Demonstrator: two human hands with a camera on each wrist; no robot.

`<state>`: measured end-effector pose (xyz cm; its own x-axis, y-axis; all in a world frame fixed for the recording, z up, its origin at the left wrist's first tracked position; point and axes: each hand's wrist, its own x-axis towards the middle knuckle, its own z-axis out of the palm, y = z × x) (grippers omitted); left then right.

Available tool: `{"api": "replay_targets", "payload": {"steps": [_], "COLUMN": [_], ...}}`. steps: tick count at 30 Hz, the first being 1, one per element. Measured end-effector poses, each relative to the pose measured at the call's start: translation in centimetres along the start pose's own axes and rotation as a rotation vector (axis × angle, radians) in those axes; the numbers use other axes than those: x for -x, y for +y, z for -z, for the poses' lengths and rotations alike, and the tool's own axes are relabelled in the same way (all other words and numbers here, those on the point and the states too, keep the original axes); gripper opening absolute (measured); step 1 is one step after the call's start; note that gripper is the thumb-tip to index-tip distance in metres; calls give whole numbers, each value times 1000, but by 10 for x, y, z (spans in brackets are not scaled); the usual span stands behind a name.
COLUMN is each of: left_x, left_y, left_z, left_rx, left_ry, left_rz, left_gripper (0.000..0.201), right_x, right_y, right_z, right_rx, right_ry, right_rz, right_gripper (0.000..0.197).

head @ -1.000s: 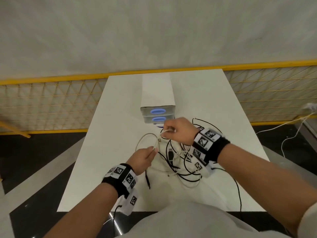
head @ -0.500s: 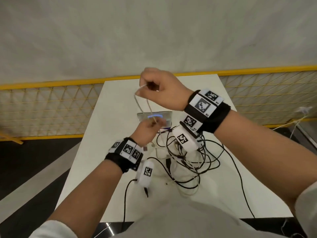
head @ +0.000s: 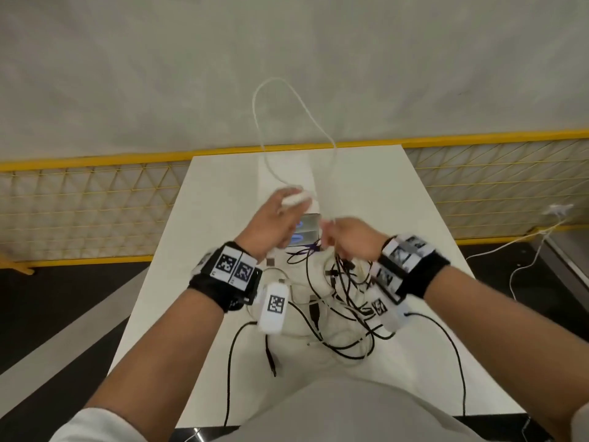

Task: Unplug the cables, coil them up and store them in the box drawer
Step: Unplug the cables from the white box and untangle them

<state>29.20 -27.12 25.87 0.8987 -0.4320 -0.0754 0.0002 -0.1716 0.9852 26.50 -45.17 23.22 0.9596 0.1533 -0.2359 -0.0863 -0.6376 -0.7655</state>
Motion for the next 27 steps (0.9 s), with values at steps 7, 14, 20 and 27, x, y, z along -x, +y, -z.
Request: {"api": "replay_targets", "payload": {"steps": [7, 14, 20, 27], "left_x": [8, 15, 2, -1], "left_y": [-51, -72, -26, 38], "left_z": [-55, -40, -31, -23], "left_rx": [-268, -226, 181, 352], "left_ry": [-243, -100, 36, 104], "left_rz": [-24, 196, 93, -117], "left_gripper": [16, 43, 52, 46], "right_x": [23, 26, 7, 29], "right_y": [-102, -106, 7, 46], "right_z": [62, 103, 13, -74], "right_rx": [-620, -709, -17, 510], "right_ry": [229, 421, 106, -163], "right_rz": [271, 349, 7, -83], "right_gripper": [46, 16, 19, 46]}}
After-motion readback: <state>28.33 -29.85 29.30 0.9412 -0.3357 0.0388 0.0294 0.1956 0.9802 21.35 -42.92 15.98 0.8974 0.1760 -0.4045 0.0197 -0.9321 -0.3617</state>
